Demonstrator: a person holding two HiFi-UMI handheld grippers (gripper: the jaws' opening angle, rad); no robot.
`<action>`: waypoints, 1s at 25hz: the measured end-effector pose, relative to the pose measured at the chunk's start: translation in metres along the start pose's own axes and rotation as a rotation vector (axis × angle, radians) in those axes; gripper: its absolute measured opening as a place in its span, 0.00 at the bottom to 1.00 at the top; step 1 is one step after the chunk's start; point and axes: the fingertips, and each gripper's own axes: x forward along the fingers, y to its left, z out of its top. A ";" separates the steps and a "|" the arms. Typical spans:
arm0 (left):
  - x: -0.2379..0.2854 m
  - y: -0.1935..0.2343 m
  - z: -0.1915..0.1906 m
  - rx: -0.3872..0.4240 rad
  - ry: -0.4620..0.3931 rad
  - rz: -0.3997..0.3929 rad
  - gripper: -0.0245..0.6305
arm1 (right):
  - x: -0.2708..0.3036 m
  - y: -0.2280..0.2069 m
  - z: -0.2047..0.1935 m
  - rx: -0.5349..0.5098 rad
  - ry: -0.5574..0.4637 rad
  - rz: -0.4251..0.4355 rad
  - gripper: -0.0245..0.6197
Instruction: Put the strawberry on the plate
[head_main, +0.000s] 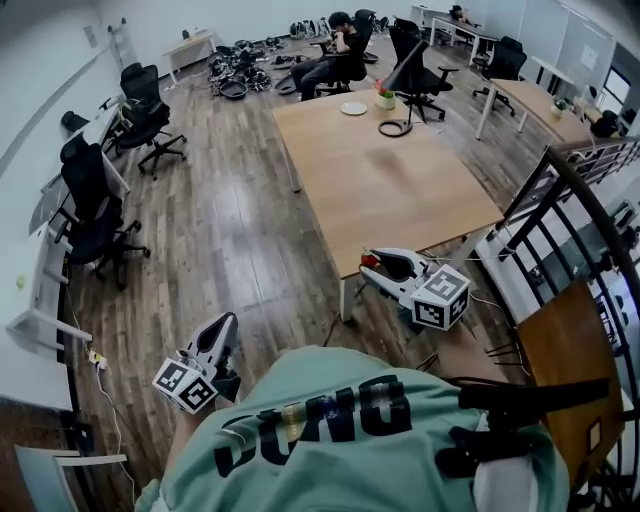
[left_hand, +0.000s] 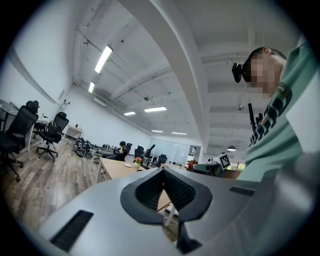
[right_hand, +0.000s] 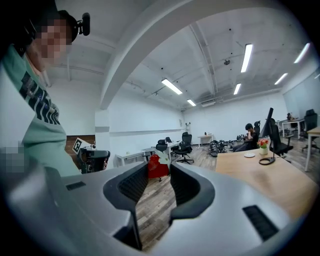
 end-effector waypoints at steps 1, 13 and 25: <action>0.004 -0.003 0.000 0.001 0.000 0.001 0.04 | -0.003 -0.005 -0.001 0.014 0.003 0.001 0.26; 0.087 -0.055 -0.023 -0.035 0.046 -0.016 0.04 | -0.058 -0.077 -0.018 0.083 0.027 0.017 0.26; 0.120 -0.050 -0.030 -0.055 0.148 0.014 0.04 | -0.052 -0.115 -0.052 0.183 0.024 0.033 0.26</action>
